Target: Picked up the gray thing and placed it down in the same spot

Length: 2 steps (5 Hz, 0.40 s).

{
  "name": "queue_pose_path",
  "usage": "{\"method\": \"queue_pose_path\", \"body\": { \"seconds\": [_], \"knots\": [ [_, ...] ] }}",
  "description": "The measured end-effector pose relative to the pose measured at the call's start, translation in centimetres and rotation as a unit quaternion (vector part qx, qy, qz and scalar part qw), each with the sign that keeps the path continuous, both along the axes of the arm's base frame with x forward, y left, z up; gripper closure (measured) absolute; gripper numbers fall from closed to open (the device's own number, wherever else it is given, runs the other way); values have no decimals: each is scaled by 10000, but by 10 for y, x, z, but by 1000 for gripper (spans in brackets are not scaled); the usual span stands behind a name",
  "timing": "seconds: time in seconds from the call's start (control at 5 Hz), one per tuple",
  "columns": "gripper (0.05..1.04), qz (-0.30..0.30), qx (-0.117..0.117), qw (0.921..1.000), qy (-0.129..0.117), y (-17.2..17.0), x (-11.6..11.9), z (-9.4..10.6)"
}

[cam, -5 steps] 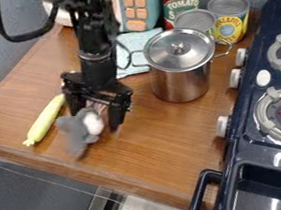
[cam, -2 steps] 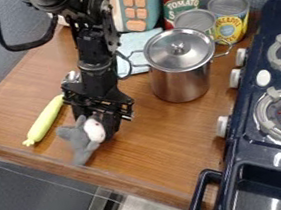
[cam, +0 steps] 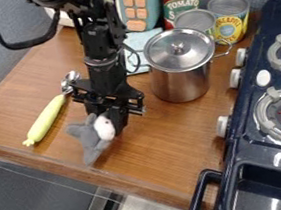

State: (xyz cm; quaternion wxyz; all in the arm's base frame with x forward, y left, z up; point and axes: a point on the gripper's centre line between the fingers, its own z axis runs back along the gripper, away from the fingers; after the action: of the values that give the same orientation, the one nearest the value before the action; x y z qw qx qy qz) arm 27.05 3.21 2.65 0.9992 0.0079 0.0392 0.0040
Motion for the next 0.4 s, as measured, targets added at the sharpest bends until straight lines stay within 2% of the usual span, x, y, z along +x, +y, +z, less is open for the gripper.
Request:
{"method": "queue_pose_path", "body": {
  "seconds": [0.2, 0.4],
  "knots": [
    [707, 544, -273, 9977, -283, -4, 10, 20],
    [707, 1733, -177, 9827, -623, -1, 22, 36]
  ]
}}
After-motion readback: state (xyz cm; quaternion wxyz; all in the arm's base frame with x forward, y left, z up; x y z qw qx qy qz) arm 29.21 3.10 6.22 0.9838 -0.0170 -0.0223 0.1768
